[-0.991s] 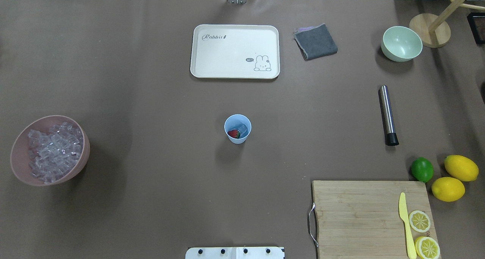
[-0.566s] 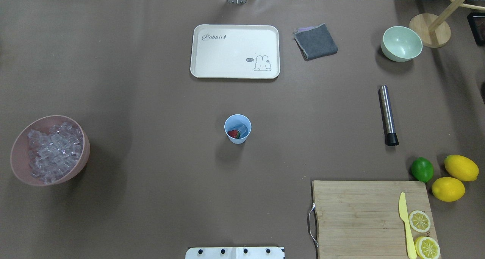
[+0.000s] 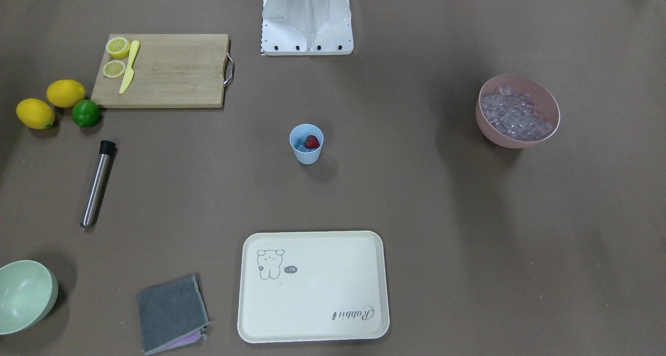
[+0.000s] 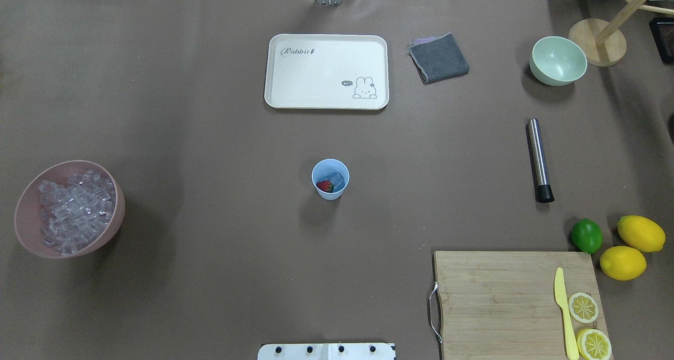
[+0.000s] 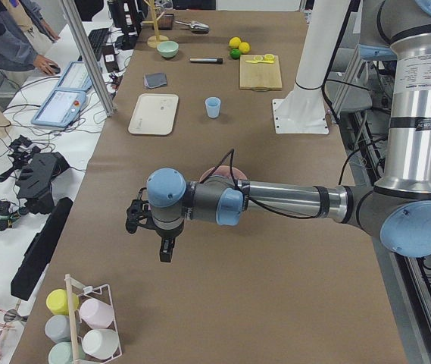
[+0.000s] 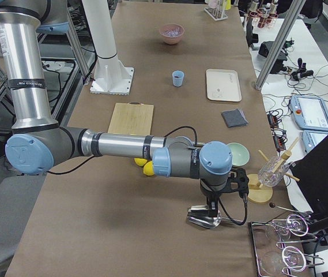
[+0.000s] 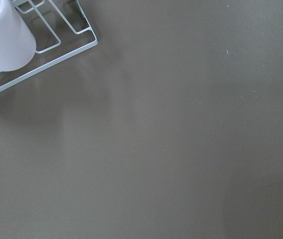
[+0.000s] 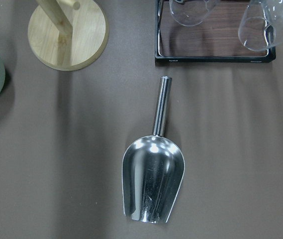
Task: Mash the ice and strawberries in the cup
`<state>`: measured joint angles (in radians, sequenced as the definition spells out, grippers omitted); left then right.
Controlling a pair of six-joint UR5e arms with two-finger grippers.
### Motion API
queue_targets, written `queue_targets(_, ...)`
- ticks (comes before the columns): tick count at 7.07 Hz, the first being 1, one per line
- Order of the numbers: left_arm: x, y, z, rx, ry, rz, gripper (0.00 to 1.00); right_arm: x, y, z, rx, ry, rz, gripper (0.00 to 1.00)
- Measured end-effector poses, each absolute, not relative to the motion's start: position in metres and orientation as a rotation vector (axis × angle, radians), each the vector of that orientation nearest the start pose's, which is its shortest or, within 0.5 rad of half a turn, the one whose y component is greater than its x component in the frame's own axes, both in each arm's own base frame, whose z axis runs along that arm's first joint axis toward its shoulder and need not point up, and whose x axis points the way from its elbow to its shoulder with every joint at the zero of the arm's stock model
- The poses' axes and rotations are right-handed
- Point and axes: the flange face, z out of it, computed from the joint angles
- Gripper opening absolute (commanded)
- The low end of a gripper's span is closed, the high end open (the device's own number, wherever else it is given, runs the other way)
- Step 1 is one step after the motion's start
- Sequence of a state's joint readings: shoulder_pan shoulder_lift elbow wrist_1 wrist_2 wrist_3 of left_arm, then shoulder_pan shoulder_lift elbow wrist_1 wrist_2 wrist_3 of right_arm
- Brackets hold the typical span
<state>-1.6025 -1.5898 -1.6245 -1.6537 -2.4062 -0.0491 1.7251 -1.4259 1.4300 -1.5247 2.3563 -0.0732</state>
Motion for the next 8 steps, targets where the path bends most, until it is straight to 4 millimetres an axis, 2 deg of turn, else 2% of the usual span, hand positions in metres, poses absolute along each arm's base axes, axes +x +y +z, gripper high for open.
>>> queue_targets(2, -0.076, -0.509, 0.616, 0.128, 0.834, -0.021, 0.97, 0.148, -0.539, 0.65, 0.093, -0.781, 0.081, 1.0)
queue_targets(6, -0.079, -0.501, 0.621, 0.182, 0.83, -0.003, 0.97, 0.148, -0.534, 0.663, 0.036, -0.768, 0.11, 1.0)
queue_targets(8, -0.08, -0.499, 0.62, 0.196, 0.83, 0.0, 0.97, 0.146, -0.54, 0.656, 0.048, -0.734, 0.096, 1.0)
